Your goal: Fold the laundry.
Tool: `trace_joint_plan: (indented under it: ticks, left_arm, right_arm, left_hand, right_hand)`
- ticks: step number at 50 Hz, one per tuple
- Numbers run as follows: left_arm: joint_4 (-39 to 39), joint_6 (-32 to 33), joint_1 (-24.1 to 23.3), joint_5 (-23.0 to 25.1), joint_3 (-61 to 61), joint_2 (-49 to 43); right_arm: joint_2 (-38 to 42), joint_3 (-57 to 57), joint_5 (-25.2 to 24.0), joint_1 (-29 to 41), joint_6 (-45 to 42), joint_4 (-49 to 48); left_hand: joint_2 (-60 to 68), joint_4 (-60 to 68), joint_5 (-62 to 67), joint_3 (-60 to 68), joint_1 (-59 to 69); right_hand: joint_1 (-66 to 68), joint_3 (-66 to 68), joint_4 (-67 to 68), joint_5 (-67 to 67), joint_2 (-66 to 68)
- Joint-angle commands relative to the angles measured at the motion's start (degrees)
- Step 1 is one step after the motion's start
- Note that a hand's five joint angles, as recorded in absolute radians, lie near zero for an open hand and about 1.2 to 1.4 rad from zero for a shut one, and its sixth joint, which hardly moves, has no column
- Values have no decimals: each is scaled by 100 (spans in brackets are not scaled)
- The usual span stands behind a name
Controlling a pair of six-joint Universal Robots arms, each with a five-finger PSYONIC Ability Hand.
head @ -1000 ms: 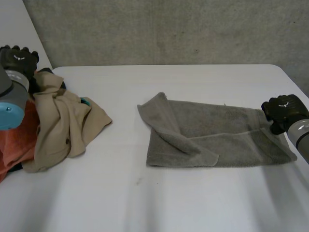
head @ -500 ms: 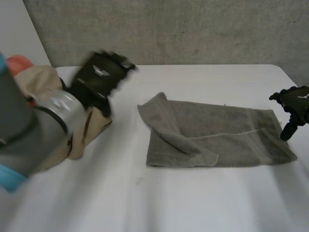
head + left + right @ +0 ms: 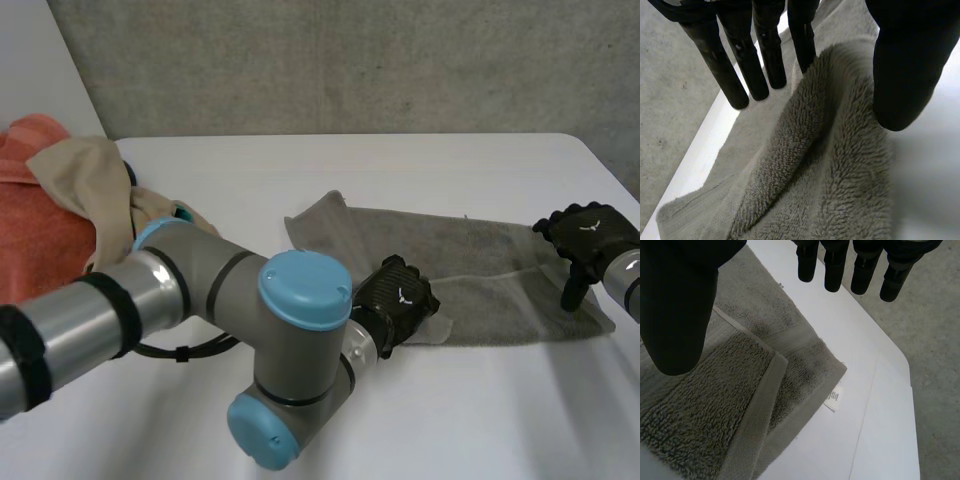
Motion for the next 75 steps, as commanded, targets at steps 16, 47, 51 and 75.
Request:
trace_joint_plan:
  ticks: [16, 47, 51, 75]
  left_arm:
    - [68, -44, 674, -780, -917, 2115]
    - [675, -1266, 1694, -631, -2325, 4209]
    - [666, -1301, 1834, -613, -2325, 4235]
    - [780, -1433, 1888, -525, -2544, 4288]
  right_arm:
    - [284, -1075, -589, -258, 38, 1046]
    - [2184, -2808, -432, 559, 73, 2006]
    - [1895, -2606, -528, 516, 91, 2033]
    - [1181, -1612, -1038, 621, 829, 2060]
  left_hand:
    - [4160, 4150, 4160, 4161, 3978]
    - [4160, 4150, 4160, 4161, 3978]
    - [4160, 4150, 4160, 4161, 3978]
    - [4160, 4150, 4160, 4161, 3978]
  right_hand:
    - [-193, -138, -162, -128, -143]
    - [5922, 5977, 5953, 5987, 5972]
    - [6233, 6288, 6264, 6298, 6283]
    - [1859, 1914, 1890, 1924, 1909]
